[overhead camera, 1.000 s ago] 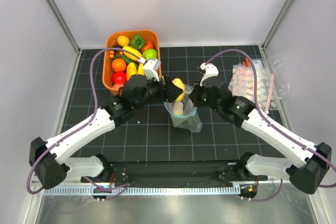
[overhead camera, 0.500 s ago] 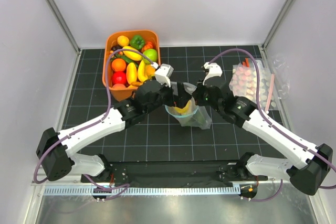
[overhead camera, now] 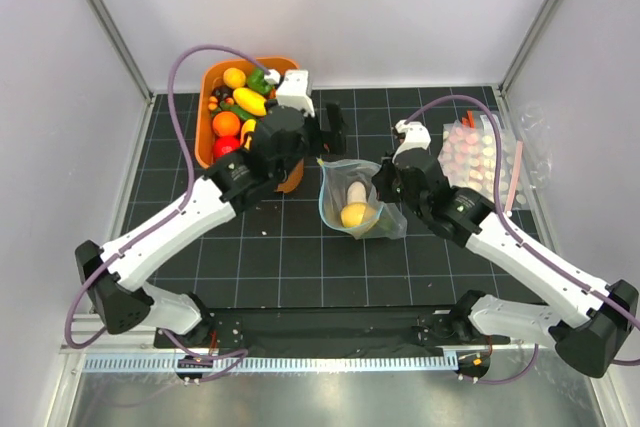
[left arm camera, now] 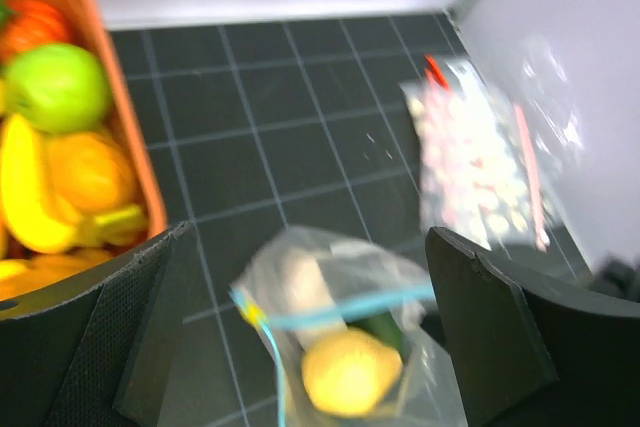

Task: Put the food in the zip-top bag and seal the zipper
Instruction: Pick up the fake fruit from the bin.

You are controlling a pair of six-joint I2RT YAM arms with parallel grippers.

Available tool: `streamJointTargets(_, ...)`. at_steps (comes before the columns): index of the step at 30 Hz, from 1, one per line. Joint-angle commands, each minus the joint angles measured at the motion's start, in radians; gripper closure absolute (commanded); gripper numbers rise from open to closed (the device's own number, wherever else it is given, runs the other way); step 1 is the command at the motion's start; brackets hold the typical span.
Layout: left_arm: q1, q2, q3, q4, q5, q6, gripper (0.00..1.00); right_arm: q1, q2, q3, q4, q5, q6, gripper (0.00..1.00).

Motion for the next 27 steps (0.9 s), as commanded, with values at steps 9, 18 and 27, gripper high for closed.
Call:
streamJointTargets(9, 0.295, 0.267, 0.305, -0.162, 0.037, 0.080, 0.00, -0.005, -0.037, 0.000, 0.056, 0.024, 0.006, 0.99)
streamJointTargets(18, 0.423, 0.494, 0.553, -0.269, 0.028, 0.323, 0.00, -0.005, -0.026, -0.003, 0.065, 0.015, -0.002, 0.99)
streamJointTargets(27, 0.460, 0.710, 0.779, -0.405, 0.003, 0.525, 0.00, -0.006, -0.003, 0.000, 0.071, 0.009, -0.003, 0.99)
